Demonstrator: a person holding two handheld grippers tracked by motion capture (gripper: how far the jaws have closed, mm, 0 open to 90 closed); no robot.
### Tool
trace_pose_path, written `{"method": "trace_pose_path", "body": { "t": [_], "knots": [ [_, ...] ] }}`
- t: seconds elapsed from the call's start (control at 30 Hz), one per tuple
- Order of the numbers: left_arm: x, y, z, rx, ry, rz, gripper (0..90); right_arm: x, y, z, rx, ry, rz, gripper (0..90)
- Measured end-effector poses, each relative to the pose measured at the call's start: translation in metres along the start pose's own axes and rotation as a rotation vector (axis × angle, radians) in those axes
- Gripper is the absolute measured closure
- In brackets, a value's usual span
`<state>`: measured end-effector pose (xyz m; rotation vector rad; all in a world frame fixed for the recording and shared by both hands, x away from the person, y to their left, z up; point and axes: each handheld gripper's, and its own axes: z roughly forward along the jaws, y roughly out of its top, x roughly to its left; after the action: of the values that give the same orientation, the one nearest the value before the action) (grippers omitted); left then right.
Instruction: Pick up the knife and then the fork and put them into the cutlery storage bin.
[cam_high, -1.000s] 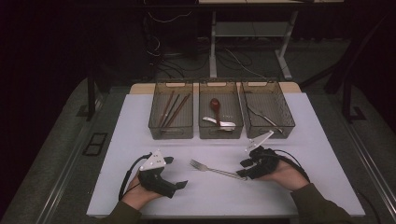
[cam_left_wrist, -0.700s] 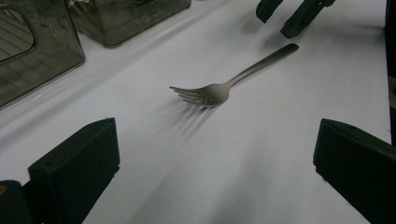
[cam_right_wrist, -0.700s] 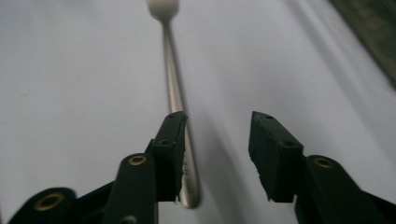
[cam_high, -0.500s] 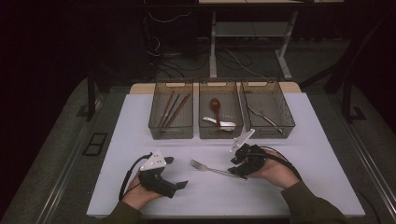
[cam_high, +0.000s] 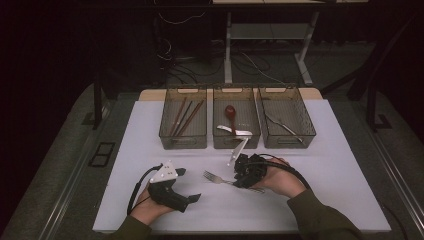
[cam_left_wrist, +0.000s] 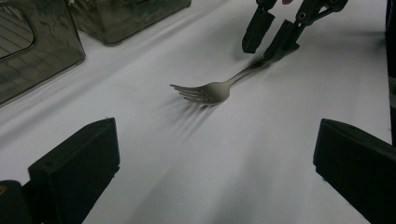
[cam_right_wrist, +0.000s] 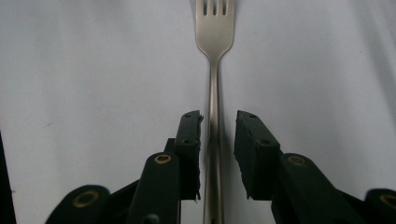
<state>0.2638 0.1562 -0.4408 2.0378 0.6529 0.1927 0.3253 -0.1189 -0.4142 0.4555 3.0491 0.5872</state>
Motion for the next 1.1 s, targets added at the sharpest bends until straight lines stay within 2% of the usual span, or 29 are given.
{"method": "trace_pose_path", "body": {
  "t": [0.2,0.3,0.7,0.93,1.1],
  "knots": [
    [0.000,0.000,0.000,0.001,0.000,0.001,0.0,0.000,0.006,0.007,0.074,0.007,-0.023,75.3],
    [0.000,0.000,0.000,0.002,0.000,0.001,0.0,0.000,0.007,0.008,0.088,0.009,-0.035,76.9],
    [-0.001,0.000,0.002,0.001,0.000,-0.002,0.0,0.006,0.021,0.012,0.185,-0.036,-0.103,80.6],
    [-0.001,0.000,0.001,0.001,0.000,-0.001,0.0,0.005,0.027,0.014,0.229,-0.025,-0.100,82.1],
    [-0.001,0.000,0.001,0.000,0.001,-0.002,0.0,0.004,0.027,0.014,0.230,-0.019,-0.080,82.9]
  ]
}}
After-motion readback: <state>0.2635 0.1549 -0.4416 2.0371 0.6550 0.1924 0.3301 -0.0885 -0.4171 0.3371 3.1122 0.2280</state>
